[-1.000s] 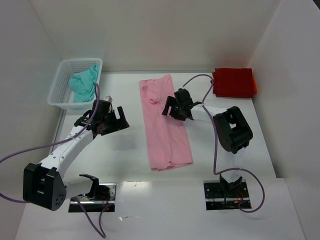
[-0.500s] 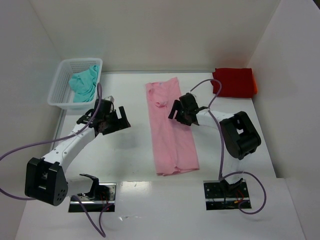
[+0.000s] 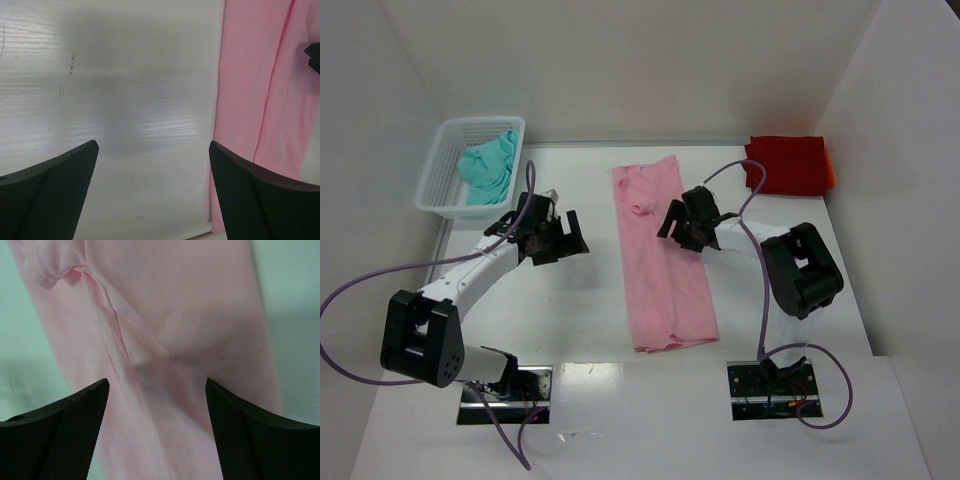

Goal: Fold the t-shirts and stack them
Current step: Grab the bottom of the folded rectangular tshirt with both arms

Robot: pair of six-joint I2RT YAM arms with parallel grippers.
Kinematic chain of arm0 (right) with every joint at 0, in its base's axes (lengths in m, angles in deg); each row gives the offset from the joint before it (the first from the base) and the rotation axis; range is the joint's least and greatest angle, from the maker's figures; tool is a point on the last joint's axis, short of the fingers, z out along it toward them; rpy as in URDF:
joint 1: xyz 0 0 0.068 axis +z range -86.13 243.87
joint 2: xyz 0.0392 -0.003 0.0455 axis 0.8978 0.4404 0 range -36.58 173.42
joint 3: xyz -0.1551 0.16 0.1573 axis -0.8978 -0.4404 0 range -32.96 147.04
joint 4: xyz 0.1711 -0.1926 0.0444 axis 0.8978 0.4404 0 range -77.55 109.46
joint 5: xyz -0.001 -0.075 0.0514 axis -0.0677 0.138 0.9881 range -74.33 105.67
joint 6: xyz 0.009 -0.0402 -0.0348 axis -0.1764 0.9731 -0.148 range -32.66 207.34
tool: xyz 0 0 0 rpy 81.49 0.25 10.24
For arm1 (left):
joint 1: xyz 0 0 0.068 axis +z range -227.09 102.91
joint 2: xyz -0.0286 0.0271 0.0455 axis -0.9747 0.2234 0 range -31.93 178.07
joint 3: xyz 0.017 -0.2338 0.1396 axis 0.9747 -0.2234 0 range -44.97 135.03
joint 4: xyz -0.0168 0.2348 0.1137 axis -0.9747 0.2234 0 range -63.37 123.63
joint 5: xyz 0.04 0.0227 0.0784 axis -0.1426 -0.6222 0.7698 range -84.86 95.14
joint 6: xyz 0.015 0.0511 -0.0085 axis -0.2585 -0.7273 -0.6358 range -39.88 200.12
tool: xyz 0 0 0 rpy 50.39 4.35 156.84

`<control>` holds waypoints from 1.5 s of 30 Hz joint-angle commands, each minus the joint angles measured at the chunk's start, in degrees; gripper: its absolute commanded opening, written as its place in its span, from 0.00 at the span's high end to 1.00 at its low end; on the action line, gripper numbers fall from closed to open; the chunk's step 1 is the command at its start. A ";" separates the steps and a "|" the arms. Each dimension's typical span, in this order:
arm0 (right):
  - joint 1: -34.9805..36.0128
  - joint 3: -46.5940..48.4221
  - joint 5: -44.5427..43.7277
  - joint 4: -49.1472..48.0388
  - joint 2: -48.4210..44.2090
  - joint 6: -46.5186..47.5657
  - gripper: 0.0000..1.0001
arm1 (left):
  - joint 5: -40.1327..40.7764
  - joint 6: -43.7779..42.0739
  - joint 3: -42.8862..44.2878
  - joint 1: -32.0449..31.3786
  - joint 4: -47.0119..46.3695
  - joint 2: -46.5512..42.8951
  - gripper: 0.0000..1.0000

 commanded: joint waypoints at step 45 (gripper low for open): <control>-9.43 27.31 16.03 -2.30 13.58 13.82 0.13 | -14.08 -2.64 20.44 -6.56 -12.32 23.27 0.01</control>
